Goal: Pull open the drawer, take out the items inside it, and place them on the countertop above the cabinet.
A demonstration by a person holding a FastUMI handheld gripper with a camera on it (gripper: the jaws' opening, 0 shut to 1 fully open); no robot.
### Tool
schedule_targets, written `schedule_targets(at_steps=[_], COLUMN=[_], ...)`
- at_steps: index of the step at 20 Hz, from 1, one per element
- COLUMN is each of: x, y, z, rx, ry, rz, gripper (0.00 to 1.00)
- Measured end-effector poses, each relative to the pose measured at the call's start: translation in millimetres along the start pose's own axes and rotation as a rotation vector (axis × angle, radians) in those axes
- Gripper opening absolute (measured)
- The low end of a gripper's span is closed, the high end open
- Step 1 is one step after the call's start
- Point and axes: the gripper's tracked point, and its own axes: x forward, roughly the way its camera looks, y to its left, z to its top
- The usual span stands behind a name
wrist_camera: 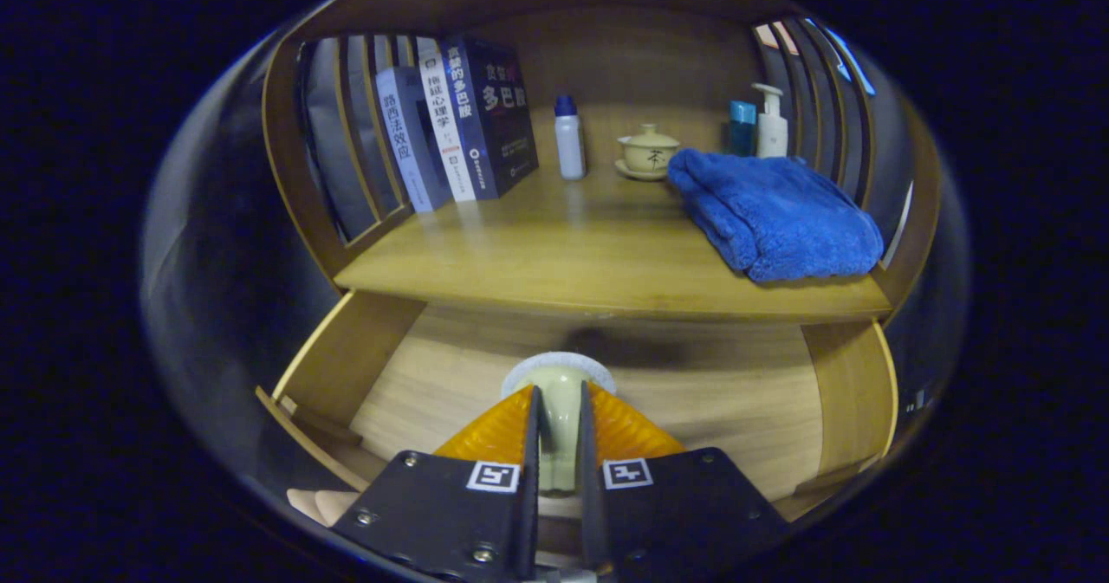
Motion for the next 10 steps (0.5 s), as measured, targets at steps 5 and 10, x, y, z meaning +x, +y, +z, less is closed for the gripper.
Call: schedule_targets(at_steps=[5, 10], x=[-14, -16], y=[-5, -6], z=[31, 63], rx=[-0.037, -0.078], ry=[-0.103, -0.203], rz=[-0.029, -0.069], gripper=[0.21, 0.21])
